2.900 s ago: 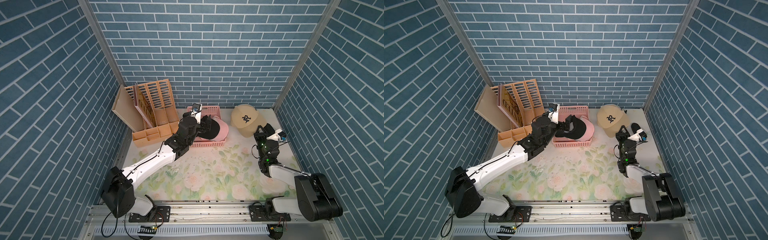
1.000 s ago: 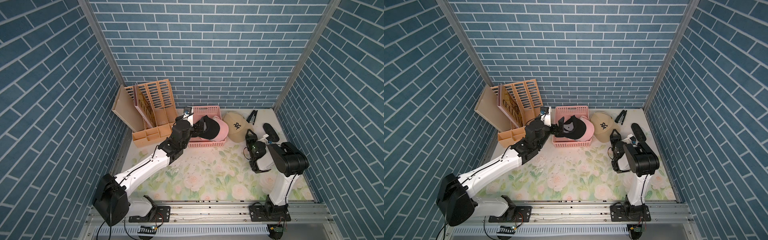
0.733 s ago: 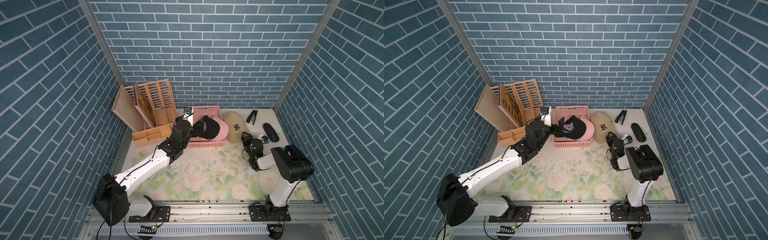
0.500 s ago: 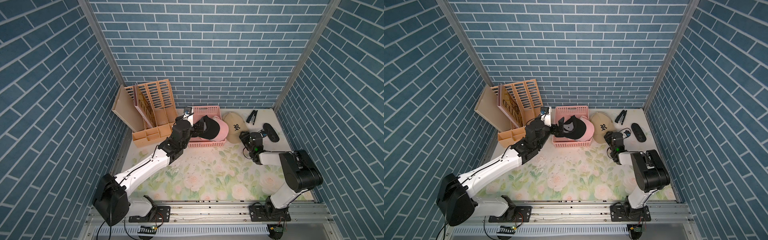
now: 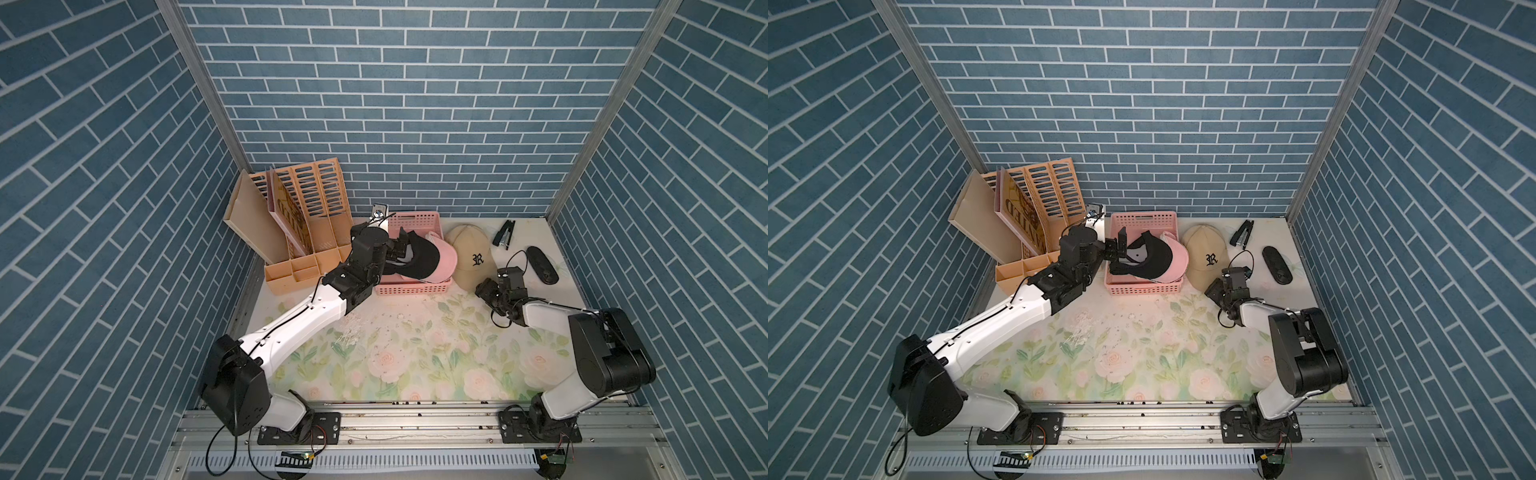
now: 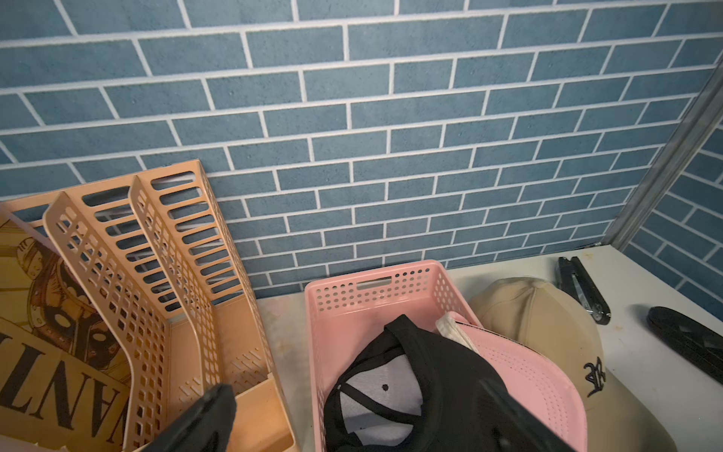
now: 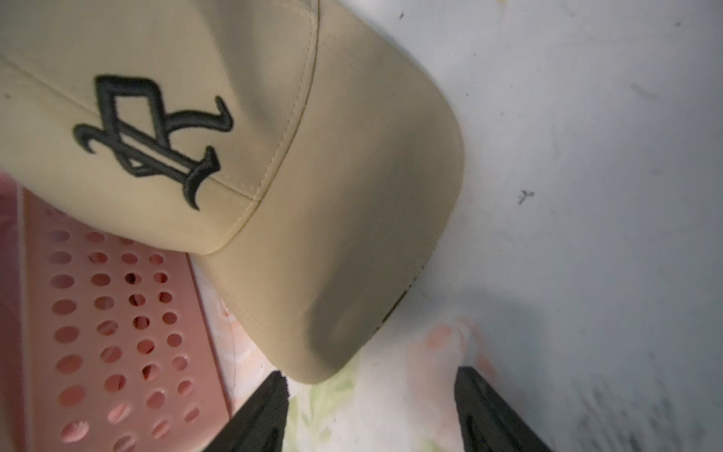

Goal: Turn the baseball cap inside out
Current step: Place the baseball cap at the center of the board, then pick up the baseball cap from the basket.

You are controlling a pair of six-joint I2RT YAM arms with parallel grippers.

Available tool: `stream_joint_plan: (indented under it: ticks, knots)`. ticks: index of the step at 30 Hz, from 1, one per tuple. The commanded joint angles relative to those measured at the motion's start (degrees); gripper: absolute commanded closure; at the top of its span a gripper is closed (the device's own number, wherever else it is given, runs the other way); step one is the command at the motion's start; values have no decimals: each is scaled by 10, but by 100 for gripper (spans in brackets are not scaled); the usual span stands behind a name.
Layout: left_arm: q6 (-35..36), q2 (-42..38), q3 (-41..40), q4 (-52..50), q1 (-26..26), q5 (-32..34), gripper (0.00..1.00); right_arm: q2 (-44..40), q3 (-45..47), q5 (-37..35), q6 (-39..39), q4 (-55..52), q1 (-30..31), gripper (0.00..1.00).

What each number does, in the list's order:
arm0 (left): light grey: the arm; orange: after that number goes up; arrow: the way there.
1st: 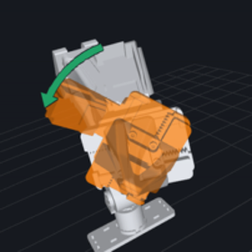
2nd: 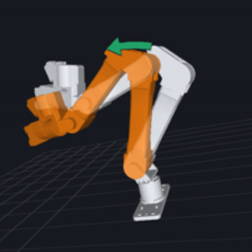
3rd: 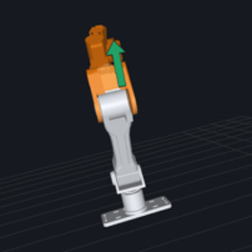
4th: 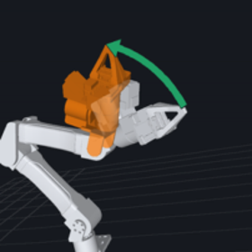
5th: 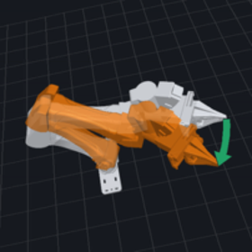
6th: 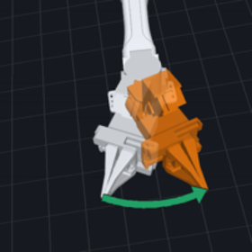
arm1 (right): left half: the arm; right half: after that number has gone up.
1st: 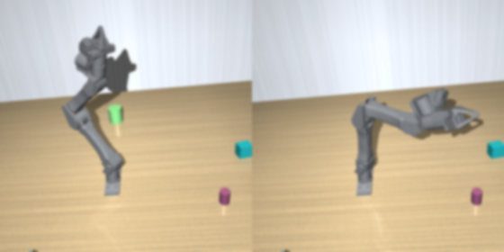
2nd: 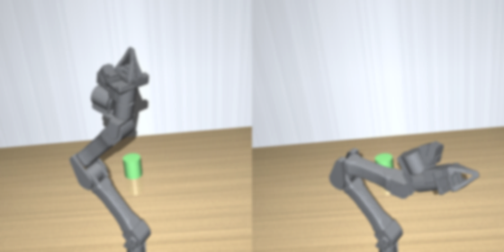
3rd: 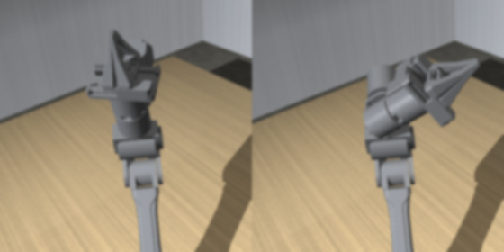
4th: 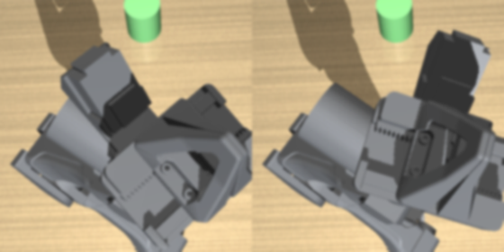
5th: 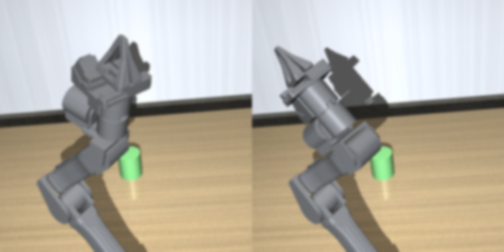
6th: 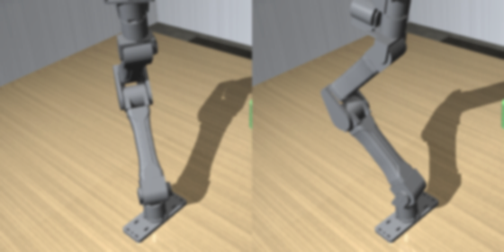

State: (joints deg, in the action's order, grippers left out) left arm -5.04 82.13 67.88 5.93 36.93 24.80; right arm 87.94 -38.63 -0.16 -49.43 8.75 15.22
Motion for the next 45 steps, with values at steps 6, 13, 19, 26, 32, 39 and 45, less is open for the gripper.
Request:
stream_joint_plan:
  ticks: [6, 13, 19, 26, 32, 39, 45]
  knots:
    - [-32, 14, 19, -20, -42, -64, 0, -69, -111, -42, 133, -73, 51, 29]
    - [-49, 44, 57, -101, -55, -104, 3, 38, -297, -21, 221, -103, 131, 33]
    - [59, 103, 40, -129, -52, -166, 16, 67, -335, -58, 204, -106, 145, 34]
    - [242, 136, 20, -109, -49, -170, 14, 41, -298, -41, 193, -100, 127, 32]
    - [336, 161, 18, -108, -49, -208, 13, 8, -264, -30, 189, -97, 106, 32]
    - [370, 183, 11, -104, -48, -226, 10, 7, -249, -16, 184, -90, 92, 31]
    - [386, 209, 18, -100, -48, -213, 9, 19, -237, -4, 175, -78, 89, 31]
